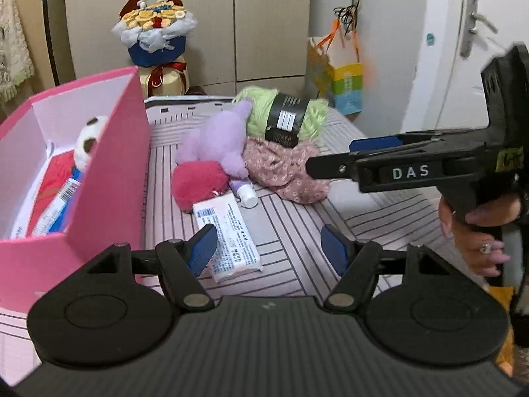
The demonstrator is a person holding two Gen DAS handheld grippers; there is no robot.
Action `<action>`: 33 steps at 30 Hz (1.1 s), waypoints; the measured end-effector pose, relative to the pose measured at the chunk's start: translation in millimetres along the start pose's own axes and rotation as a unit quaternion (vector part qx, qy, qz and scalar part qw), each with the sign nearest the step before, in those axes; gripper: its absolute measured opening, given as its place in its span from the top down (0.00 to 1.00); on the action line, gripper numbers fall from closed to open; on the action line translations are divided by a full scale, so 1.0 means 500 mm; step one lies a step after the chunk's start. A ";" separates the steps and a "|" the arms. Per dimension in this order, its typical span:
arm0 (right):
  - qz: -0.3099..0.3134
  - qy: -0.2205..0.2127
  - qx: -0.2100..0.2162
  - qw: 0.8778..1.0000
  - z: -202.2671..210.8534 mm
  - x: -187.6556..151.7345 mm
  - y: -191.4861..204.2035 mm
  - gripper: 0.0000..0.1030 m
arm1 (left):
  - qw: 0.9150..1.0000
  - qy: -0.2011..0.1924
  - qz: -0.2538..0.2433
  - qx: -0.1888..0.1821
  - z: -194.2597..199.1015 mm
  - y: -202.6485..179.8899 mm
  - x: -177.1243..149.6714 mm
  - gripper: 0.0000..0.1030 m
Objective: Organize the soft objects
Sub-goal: 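Reach the right tool to the pink floral scrunchie and close on it, then grasp the white tube with the left tool while the right tool lifts the scrunchie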
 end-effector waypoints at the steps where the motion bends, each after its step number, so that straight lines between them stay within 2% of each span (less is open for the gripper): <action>1: 0.008 0.011 -0.001 1.000 -0.012 -0.005 -0.002 0.20 | 1.000 0.004 0.000 0.008 -0.013 0.001 -0.004 0.36; 5: 0.012 0.031 0.005 0.999 -0.047 -0.003 -0.001 0.20 | 0.997 -0.030 -0.005 0.066 -0.036 0.016 -0.006 0.36; 8: 0.004 0.047 0.000 0.999 -0.074 -0.003 -0.006 0.20 | 0.996 -0.031 0.004 0.089 -0.059 0.031 -0.008 0.36; 13: -0.017 0.073 -0.015 0.997 -0.119 -0.009 -0.014 0.19 | 0.996 -0.009 0.021 0.088 -0.091 0.040 -0.013 0.36; 15: -0.012 0.065 -0.028 0.997 -0.126 -0.009 -0.016 0.19 | 0.996 0.002 0.029 0.080 -0.105 0.038 -0.017 0.36; 18: -0.001 0.059 -0.038 0.998 -0.128 -0.013 -0.012 0.22 | 0.996 -0.006 0.036 0.083 -0.113 0.038 -0.015 0.35; 19: 0.009 0.057 -0.045 0.997 -0.128 -0.015 -0.010 0.30 | 0.996 -0.010 0.041 0.084 -0.114 0.039 -0.014 0.36; 20: 0.022 0.055 -0.055 0.997 -0.125 -0.017 -0.008 0.45 | 0.995 -0.015 0.043 0.083 -0.115 0.041 -0.015 0.36; 21: 0.036 0.053 -0.065 0.996 -0.122 -0.019 -0.006 0.54 | 0.996 -0.017 0.041 0.082 -0.115 0.041 -0.015 0.36; 22: 0.050 0.051 -0.073 0.995 -0.117 -0.022 -0.003 0.69 | 0.996 -0.018 0.039 0.081 -0.115 0.040 -0.015 0.37; 23: 0.054 0.047 -0.070 0.995 -0.112 -0.025 -0.001 0.80 | 0.996 -0.018 0.037 0.080 -0.115 0.040 -0.015 0.37; 25: 0.046 0.041 -0.056 0.997 -0.099 -0.029 0.000 0.82 | 0.996 -0.017 0.037 0.079 -0.115 0.039 -0.014 0.43; 28: 0.058 0.026 -0.065 0.996 -0.077 -0.035 0.017 0.83 | 0.996 -0.015 0.044 0.080 -0.116 0.045 -0.010 0.46; 31: 0.060 0.011 -0.074 0.995 -0.047 -0.043 0.039 0.83 | 0.995 -0.019 0.078 0.066 -0.111 0.065 -0.007 0.47; 32: 0.055 0.008 -0.076 0.996 -0.039 -0.048 0.045 0.83 | 0.994 -0.020 0.082 0.065 -0.110 0.068 -0.007 0.50; 33: 0.050 0.004 -0.082 0.995 -0.032 -0.056 0.052 0.83 | 0.994 -0.019 0.080 0.071 -0.109 0.070 -0.007 0.57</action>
Point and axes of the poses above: each gripper's, at about its wrist camera, not at the fingertips, and z roughly against the way its jaws point, y to its left, x to its top, the point moved 7 cm from there along -z, roughly the way its jaws point, and after that the axes turned 2 degrees about z, right-handed, at the moved point
